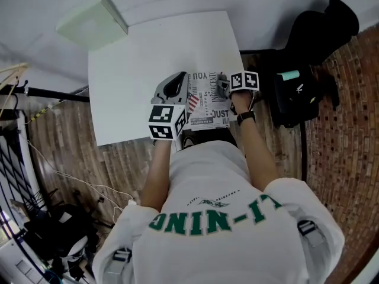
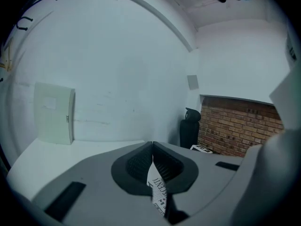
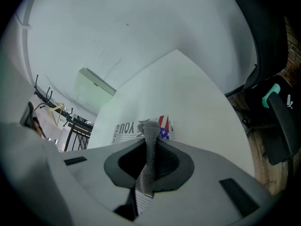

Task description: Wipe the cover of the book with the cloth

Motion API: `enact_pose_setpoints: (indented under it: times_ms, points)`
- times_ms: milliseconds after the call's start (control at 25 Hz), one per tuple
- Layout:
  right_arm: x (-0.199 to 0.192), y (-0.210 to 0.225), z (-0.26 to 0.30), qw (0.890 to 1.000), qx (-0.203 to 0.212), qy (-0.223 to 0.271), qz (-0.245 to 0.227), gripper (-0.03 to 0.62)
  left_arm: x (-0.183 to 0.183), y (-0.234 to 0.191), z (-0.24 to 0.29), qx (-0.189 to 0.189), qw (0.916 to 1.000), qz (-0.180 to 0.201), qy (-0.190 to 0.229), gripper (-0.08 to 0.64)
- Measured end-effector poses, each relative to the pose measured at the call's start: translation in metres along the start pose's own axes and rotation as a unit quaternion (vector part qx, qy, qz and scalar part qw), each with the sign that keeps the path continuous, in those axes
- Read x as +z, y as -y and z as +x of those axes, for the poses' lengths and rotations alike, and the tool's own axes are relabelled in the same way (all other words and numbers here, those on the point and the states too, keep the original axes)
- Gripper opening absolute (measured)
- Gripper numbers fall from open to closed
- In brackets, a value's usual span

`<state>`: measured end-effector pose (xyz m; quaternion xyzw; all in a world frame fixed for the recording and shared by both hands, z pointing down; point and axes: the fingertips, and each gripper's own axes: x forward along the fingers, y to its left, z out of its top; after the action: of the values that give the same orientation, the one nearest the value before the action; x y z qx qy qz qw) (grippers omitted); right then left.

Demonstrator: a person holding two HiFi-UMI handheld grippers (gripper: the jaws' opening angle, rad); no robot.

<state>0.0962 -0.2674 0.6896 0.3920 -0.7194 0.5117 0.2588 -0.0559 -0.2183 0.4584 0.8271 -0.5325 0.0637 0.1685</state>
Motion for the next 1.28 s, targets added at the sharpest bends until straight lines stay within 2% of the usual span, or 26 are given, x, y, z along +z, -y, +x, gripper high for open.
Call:
enact_pose_setpoints:
  times_ms: [240,480,600,680,880,1040,1280]
  points:
    - [-0.001,-0.003,0.000,0.999,-0.024,-0.011,-0.030,0.040,0.009,0.003,-0.014,0.010,0.9998,0.010,0.014,0.014]
    - [-0.015,-0.098,0.025,0.994,0.075,-0.025,-0.080,0.040,0.007,-0.021,-0.043,0.051,0.9985,-0.001,0.021,0.014]
    - [-0.032,-0.136,0.044,0.988,0.105,-0.052,-0.105,0.040,0.002,-0.031,-0.056,0.069,0.9974,-0.006,0.019,0.014]
    - [-0.042,-0.147,0.055,0.985,0.110,-0.066,-0.115,0.040,-0.002,-0.035,-0.062,0.077,0.9969,-0.009,0.017,0.014]
    - [-0.053,-0.138,0.066,0.981,0.080,-0.081,-0.158,0.041,-0.010,-0.041,-0.064,0.081,0.9966,-0.014,0.008,0.015]
    - [-0.052,-0.117,0.057,0.986,0.083,-0.072,-0.122,0.041,-0.009,-0.032,-0.054,0.058,0.9981,-0.019,0.006,0.014]
    - [-0.030,-0.057,0.023,0.994,0.035,-0.022,-0.100,0.041,-0.014,-0.003,-0.022,0.009,0.9999,-0.010,-0.010,0.014]
